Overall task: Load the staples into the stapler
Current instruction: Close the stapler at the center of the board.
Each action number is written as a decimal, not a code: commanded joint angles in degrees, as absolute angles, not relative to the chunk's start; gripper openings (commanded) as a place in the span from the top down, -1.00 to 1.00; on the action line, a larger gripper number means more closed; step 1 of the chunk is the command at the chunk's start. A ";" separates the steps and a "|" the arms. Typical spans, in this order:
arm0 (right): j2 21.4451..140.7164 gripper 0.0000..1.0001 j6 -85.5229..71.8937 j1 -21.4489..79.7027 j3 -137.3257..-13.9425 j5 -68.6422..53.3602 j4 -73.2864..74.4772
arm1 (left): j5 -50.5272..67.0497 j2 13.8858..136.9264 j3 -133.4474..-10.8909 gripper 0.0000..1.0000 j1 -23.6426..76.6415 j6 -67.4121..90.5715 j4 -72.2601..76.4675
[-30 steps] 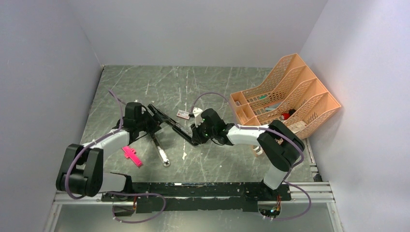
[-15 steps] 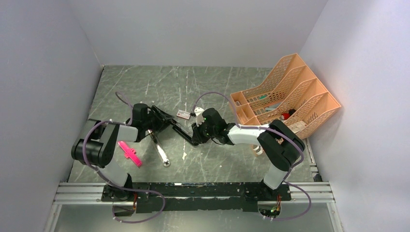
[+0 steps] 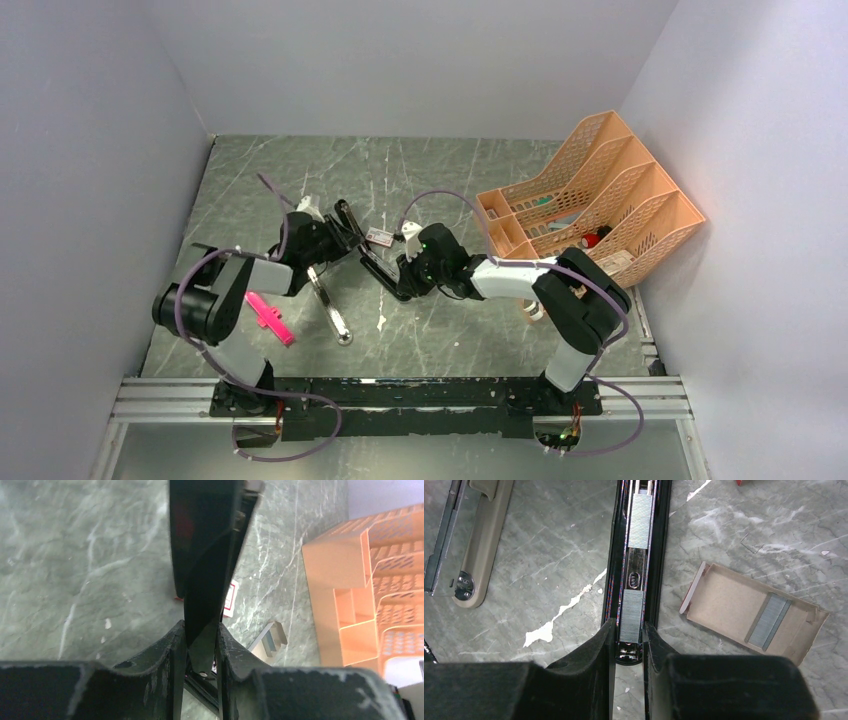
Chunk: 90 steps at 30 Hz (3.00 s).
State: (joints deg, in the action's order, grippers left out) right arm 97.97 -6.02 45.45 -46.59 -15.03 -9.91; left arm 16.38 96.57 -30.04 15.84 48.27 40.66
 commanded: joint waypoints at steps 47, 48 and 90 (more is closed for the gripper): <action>105.94 1.00 1.58 45.72 -47.08 -14.97 -25.63 | -7.72 63.74 -17.95 -0.33 47.69 27.27 22.03; 105.99 1.00 1.66 45.74 -47.18 -14.99 -25.56 | -8.29 62.47 -17.63 -0.33 47.71 27.97 21.12; 76.37 0.15 -10.53 51.80 -39.53 1.66 -11.64 | -15.48 57.67 -38.69 -0.66 24.14 38.94 -12.31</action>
State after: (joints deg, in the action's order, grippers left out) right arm 77.60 -3.64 46.48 -38.50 -3.51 -11.99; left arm -17.52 60.45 -38.96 26.96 33.54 -9.23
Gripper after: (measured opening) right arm 0.422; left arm 0.823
